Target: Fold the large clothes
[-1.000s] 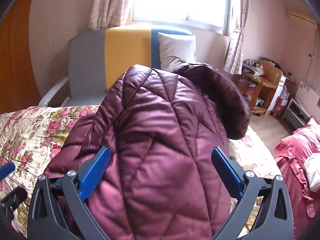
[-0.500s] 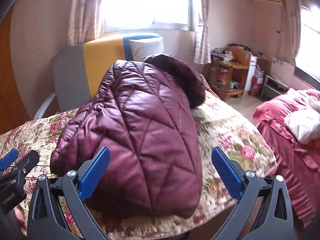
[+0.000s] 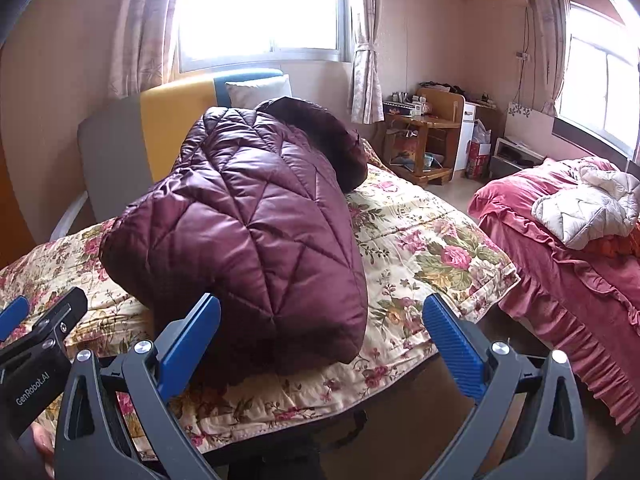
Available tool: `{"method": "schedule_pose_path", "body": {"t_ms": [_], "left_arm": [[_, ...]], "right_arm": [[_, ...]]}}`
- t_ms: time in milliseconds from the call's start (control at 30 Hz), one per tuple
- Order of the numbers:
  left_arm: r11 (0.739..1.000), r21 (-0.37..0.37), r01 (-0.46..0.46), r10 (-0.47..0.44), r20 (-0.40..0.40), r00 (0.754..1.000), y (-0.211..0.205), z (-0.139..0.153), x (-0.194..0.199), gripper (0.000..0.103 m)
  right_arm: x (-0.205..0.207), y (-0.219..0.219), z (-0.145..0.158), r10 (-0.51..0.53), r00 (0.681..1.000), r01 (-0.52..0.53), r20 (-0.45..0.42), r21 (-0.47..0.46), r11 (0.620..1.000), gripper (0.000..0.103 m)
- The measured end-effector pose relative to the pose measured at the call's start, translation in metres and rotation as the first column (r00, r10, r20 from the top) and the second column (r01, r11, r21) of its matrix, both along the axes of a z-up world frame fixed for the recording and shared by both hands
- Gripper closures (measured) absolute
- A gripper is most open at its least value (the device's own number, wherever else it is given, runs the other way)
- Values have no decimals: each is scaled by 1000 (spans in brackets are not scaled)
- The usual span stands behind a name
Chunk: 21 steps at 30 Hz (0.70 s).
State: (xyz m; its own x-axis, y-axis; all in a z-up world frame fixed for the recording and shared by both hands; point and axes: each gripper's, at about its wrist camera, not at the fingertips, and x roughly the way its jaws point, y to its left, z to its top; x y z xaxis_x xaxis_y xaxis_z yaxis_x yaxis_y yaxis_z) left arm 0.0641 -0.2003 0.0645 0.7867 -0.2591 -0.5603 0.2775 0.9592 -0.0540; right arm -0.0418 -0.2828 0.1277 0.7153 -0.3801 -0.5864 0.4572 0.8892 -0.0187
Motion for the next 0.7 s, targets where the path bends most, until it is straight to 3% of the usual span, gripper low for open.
{"method": "schedule_pose_path", "body": {"t_ms": [700], "left_arm": [[1000,2,-9,9,12,1000,0,2,-5,3]], "right_arm": [[0,10,0,24,1000,-24,-7,4,1000,2]]}}
